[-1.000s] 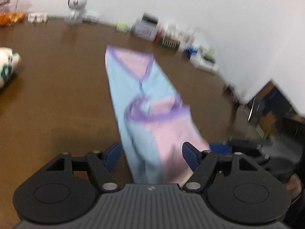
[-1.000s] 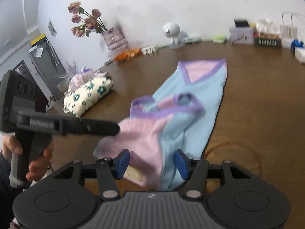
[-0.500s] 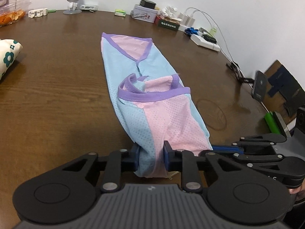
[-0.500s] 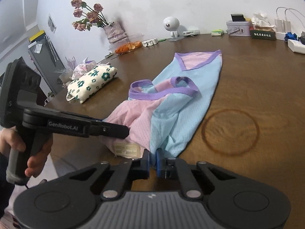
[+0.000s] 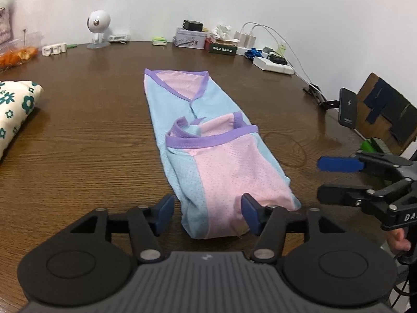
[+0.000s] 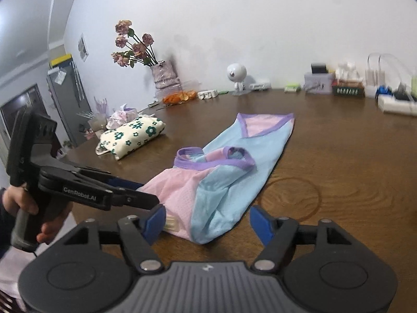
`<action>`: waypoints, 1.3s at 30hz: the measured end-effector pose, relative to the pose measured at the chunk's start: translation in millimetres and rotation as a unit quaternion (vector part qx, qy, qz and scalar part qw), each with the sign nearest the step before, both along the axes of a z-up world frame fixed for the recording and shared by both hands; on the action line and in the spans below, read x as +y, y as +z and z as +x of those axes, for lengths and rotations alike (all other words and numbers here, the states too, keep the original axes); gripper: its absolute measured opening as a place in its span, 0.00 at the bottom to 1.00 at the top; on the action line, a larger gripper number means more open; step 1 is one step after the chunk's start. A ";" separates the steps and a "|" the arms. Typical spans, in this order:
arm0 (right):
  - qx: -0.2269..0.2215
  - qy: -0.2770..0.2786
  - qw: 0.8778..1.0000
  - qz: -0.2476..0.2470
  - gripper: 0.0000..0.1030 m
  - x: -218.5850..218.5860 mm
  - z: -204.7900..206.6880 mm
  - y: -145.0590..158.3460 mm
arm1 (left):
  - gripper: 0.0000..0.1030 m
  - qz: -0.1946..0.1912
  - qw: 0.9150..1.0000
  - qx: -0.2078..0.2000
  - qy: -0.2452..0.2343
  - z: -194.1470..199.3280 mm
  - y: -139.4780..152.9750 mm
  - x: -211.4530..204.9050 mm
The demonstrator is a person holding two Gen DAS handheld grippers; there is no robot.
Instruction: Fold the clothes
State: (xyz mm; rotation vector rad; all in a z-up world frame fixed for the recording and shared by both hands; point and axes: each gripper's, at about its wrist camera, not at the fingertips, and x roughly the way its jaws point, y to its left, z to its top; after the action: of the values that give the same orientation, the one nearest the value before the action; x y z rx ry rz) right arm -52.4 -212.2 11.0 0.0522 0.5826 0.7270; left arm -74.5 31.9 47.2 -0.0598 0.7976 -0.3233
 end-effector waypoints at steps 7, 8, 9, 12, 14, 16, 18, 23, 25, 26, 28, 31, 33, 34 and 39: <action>-0.074 -0.038 0.996 0.021 0.88 -10.7 -14.5 1.9 | 0.64 0.014 1.000 -0.016 -0.007 0.7 -1.8 -3.9; -0.071 -0.039 0.997 0.019 0.88 -9.5 -14.4 1.1 | 0.65 0.015 1.000 -0.018 -0.007 0.6 -2.2 -4.4; -0.068 -0.040 0.997 0.017 0.88 -8.4 -14.3 0.4 | 0.65 0.017 1.000 -0.020 -0.007 0.1 -2.6 -4.9; -0.058 -0.042 0.997 0.011 0.88 -5.1 -14.0 -1.7 | 0.69 0.024 0.999 -0.025 -0.005 -2.1 -3.7 -6.6; -0.052 -0.044 0.998 0.007 0.88 -2.9 -13.8 -3.1 | 0.71 0.032 0.999 -0.030 -0.005 -4.1 -4.2 -8.4; -0.048 -0.047 0.998 -0.009 0.88 0.7 -15.3 -4.3 | 0.72 0.036 0.999 -0.037 -0.005 -6.7 -3.8 -9.4; -0.053 -0.052 0.997 -0.014 0.88 0.8 -17.7 -4.9 | 0.74 0.035 0.998 -0.046 -0.005 -10.3 -2.1 -9.3; -0.091 -0.086 0.992 0.031 0.88 -12.7 -26.7 1.8 | 0.76 0.035 0.998 -0.061 -0.001 -16.5 3.9 -6.3; -0.097 -0.106 0.987 0.072 0.88 -21.0 -30.2 8.3 | 0.77 0.032 0.997 -0.067 0.000 -19.3 7.6 -4.6; -0.093 -0.113 0.985 0.094 0.90 -25.2 -30.6 11.4 | 0.78 0.030 0.997 -0.072 0.001 -21.0 10.1 -4.0; -0.080 -0.119 0.981 0.130 0.96 -32.7 -30.3 16.7 | 0.79 0.028 0.996 -0.080 0.000 -23.8 14.7 -3.6; -0.079 -0.117 0.978 0.152 0.97 -40.3 -33.2 22.9 | 0.80 0.027 0.996 -0.090 -0.002 -28.1 18.4 -4.1; -0.085 -0.120 0.975 0.164 0.98 -45.3 -36.6 26.8 | 0.81 0.027 0.995 -0.093 -0.004 -30.4 19.0 -4.5; -0.088 -0.122 0.974 0.170 0.99 -47.8 -38.3 28.8 | 0.81 0.026 0.995 -0.093 -0.005 -31.2 18.9 -4.7; -0.106 -0.136 0.983 0.060 1.00 -36.5 -35.8 29.5 | 0.82 0.034 0.995 -0.087 -0.019 -33.5 15.0 -8.5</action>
State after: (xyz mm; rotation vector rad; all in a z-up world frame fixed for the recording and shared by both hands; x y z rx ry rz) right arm -88.2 -248.7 40.5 0.1613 0.3181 0.4938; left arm -108.0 23.4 62.2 0.0467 0.6366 -0.3331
